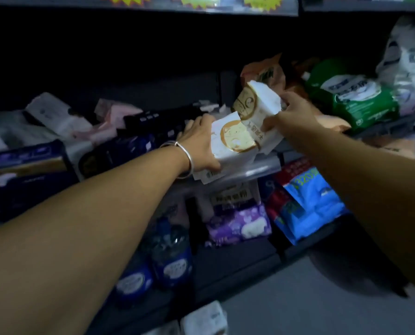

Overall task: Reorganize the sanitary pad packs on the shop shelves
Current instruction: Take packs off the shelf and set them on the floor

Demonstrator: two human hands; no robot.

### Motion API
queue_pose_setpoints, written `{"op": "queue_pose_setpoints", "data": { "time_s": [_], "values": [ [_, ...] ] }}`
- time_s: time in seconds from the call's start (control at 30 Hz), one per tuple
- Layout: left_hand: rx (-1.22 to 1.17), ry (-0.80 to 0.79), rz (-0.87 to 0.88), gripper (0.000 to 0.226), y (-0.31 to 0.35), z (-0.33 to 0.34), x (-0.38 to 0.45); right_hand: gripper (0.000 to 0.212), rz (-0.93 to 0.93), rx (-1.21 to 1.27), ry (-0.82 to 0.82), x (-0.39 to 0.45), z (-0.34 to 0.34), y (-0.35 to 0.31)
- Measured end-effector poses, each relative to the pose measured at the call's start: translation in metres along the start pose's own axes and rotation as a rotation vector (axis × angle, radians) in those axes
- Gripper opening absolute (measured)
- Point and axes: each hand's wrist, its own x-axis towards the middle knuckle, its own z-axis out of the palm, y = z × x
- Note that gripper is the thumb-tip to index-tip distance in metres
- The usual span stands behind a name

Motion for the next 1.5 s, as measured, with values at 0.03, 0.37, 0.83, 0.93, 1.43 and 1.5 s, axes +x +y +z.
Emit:
{"op": "queue_pose_setpoints", "data": {
  "time_s": [0.03, 0.37, 0.83, 0.93, 1.43, 1.5],
  "values": [
    [-0.001, -0.008, 0.01, 0.085, 0.001, 0.001, -0.014, 0.066, -0.002, -0.015, -0.025, -0.013, -0.003, 0.0],
    [-0.025, -0.225, -0.071, 0.095, -0.011, 0.065, -0.172, 0.056, 0.088, -0.248, -0.225, -0.152, 0.015, 0.058],
    [0.132, -0.472, -0.306, 0.091, -0.104, 0.235, -0.283, 0.057, 0.198, -0.63, -0.725, -0.237, 0.131, 0.24],
    [0.183, -0.486, -0.318, 0.093, -0.122, 0.26, -0.29, 0.058, 0.19, -0.662, -0.775, -0.245, 0.152, 0.263],
    [0.336, -0.41, -0.247, 0.095, -0.14, 0.32, -0.319, 0.081, 0.079, -0.851, -0.848, -0.276, 0.196, 0.319],
    [0.275, -0.401, -0.262, 0.089, -0.144, 0.32, -0.318, 0.078, 0.055, -0.854, -0.817, -0.278, 0.199, 0.318]
  ]
}}
